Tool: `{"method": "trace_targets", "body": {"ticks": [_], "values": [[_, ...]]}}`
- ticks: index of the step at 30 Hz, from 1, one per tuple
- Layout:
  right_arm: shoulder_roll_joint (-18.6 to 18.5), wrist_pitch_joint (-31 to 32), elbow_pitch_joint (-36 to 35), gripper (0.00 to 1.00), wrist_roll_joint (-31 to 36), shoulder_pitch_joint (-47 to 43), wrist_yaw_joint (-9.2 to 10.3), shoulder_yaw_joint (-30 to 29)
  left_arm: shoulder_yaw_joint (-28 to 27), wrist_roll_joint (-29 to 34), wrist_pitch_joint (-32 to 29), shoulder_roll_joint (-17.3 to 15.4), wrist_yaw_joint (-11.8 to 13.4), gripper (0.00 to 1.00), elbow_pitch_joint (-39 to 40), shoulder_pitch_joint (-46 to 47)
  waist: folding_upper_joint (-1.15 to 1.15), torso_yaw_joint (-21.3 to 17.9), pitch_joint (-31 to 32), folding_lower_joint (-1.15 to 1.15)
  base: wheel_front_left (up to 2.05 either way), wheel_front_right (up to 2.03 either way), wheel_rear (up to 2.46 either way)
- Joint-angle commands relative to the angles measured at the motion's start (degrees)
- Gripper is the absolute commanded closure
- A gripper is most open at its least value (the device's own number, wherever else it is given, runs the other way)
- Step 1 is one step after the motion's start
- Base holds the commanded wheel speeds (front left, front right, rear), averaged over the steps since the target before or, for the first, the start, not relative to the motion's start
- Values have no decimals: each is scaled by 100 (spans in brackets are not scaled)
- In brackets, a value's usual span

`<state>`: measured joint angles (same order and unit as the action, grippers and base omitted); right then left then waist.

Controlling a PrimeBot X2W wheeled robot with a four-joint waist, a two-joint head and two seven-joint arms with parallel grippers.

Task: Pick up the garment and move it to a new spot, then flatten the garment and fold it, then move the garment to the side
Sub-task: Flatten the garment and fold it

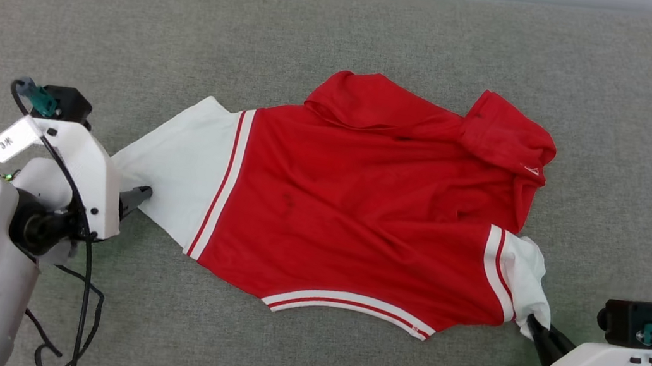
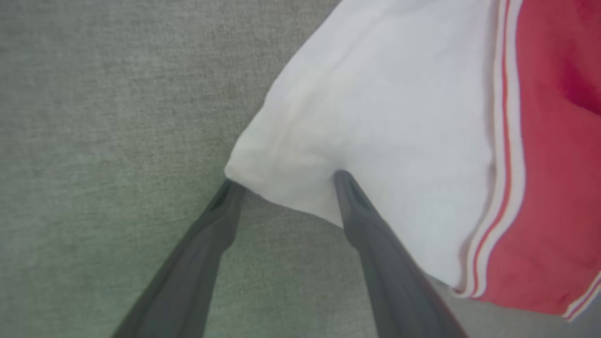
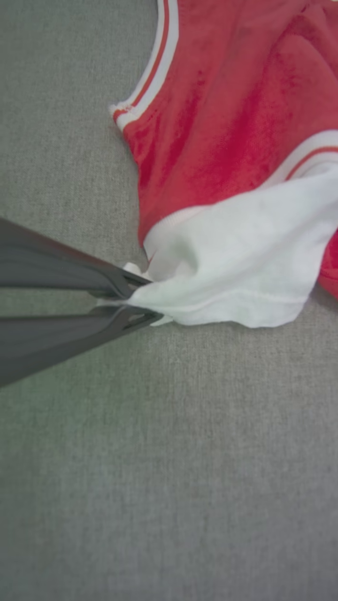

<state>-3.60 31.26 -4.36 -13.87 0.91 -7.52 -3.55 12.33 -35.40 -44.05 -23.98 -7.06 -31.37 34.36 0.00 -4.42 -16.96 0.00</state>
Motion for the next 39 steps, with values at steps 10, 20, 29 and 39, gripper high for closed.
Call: {"method": "trace_targets", "body": {"ticks": [10, 20, 29, 39], "values": [[54, -42, 146, 100, -7, 129, 6, -49, 629, -210, -173, 376, -63, 100, -447, -31, 0, -10, -94, 0, 0, 0, 0], [-12, -89, 214, 100, 97, 109, 6, -233, 789, 140, 909, 174, -34, 100, -353, 310, 0, 186, 487, 0, 0, 0, 0], [-599, 28, 389, 100, 84, 842, 7, -209, 703, 436, 1667, 120, 242, 100, 10, 699, 0, 352, 1007, 0, 0, 0, 0], [-1371, 29, 1391, 100, -77, 3521, 8, 507, 485, 827, 2454, -66, 508, 100, -286, 2283, 0, 306, 693, 0, 0, 0, 0]]}}
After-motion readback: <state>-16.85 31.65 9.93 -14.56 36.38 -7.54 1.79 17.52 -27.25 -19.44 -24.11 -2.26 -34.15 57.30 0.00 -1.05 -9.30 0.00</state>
